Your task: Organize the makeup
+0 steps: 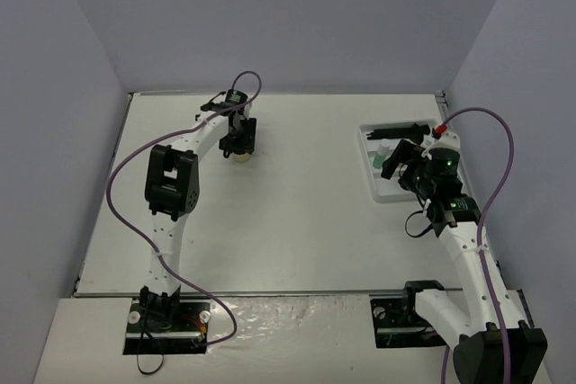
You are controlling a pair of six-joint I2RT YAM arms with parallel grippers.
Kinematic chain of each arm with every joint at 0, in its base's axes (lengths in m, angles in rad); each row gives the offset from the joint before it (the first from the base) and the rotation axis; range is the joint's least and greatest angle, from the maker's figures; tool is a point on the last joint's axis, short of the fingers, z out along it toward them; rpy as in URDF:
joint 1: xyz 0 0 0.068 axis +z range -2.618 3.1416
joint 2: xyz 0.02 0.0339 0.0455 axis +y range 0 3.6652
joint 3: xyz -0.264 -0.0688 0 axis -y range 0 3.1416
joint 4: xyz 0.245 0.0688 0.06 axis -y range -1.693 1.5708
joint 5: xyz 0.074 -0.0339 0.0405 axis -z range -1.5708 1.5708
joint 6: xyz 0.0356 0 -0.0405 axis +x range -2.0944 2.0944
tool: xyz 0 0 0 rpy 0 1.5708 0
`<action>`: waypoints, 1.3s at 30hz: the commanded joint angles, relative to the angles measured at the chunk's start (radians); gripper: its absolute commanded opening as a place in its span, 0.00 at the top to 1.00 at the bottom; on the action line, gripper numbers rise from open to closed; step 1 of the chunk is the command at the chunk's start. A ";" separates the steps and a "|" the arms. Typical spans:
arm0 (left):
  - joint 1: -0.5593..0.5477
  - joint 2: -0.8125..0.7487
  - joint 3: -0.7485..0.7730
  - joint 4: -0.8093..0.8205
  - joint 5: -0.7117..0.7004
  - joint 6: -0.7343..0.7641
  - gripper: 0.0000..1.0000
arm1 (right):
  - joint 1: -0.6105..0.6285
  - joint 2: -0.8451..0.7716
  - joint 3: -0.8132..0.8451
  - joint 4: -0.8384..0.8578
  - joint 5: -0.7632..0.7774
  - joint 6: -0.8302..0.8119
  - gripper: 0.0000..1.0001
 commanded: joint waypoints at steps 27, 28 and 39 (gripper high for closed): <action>-0.609 -0.223 -0.279 0.168 -0.052 -0.094 0.67 | 0.056 0.001 -0.004 0.052 -0.005 -0.037 0.00; -0.609 -0.230 -0.284 0.170 -0.057 -0.096 0.57 | 0.056 0.001 -0.003 0.052 -0.005 -0.037 0.00; -0.608 -0.343 -0.322 0.220 -0.097 -0.128 0.03 | 0.110 0.005 0.035 0.047 -0.015 -0.091 0.00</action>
